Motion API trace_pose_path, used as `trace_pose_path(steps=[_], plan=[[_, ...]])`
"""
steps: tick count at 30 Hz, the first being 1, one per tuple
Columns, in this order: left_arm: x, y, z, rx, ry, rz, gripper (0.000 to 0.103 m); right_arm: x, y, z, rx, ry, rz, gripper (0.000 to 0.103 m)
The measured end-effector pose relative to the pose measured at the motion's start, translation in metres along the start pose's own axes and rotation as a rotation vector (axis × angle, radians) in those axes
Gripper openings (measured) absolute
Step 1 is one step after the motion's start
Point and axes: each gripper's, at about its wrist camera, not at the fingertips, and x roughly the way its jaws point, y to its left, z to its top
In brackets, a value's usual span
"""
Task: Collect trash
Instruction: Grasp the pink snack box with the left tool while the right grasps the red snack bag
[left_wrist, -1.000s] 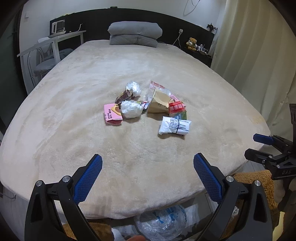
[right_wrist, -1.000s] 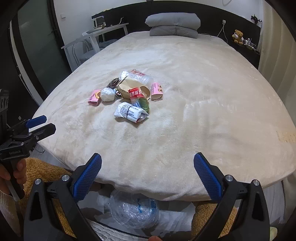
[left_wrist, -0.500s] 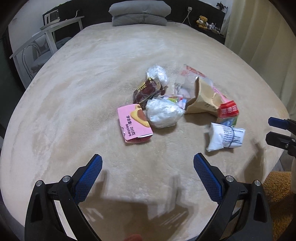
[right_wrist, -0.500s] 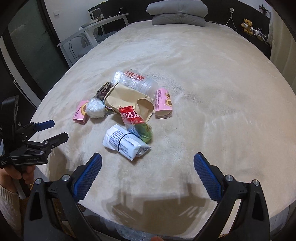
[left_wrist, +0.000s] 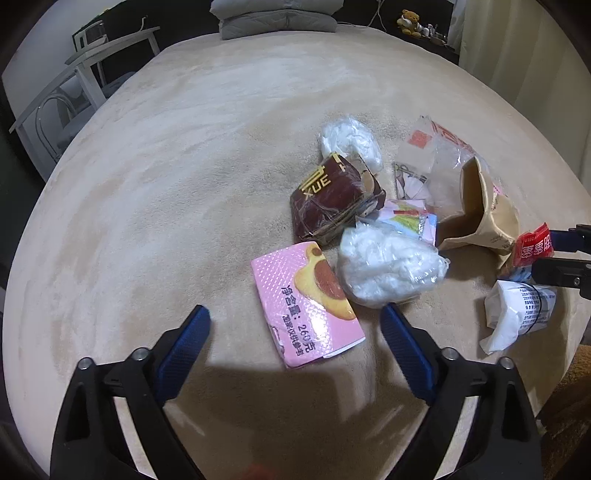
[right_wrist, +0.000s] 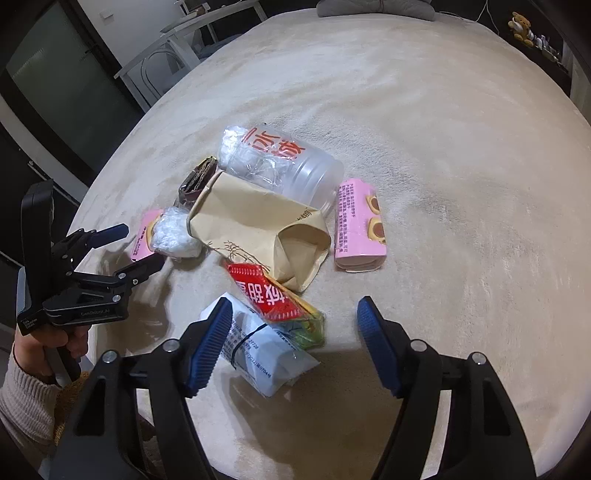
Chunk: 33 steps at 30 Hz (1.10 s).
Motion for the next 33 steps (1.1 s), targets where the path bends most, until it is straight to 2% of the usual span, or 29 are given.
trace_pose_path(steps=[3,5,6,7,13,16,33], plan=[[0.007,-0.001,-0.001,0.005,0.014,-0.004,0.069,0.006,0.000,0.002,-0.011,0.021,0.018,0.054],[0.008,0.000,-0.001,0.003,0.004,-0.008,0.062,0.011,0.001,0.001,-0.022,0.031,0.019,0.050],[0.007,0.001,-0.001,-0.004,0.000,-0.011,0.055,0.012,0.003,0.000,-0.030,0.036,0.025,0.045],[0.007,0.002,-0.001,-0.008,-0.005,-0.012,0.047,0.012,0.004,0.000,-0.035,0.035,0.021,0.044],[0.005,0.009,-0.001,-0.021,-0.021,-0.040,0.046,0.006,0.007,-0.004,-0.050,0.017,0.017,0.036],[0.001,0.010,-0.005,-0.028,-0.027,-0.045,0.046,0.003,0.010,-0.006,-0.058,0.002,0.019,0.027],[-0.049,-0.001,-0.018,-0.067,-0.105,-0.083,0.046,-0.050,0.022,-0.017,-0.075,-0.117,0.006,0.022]])
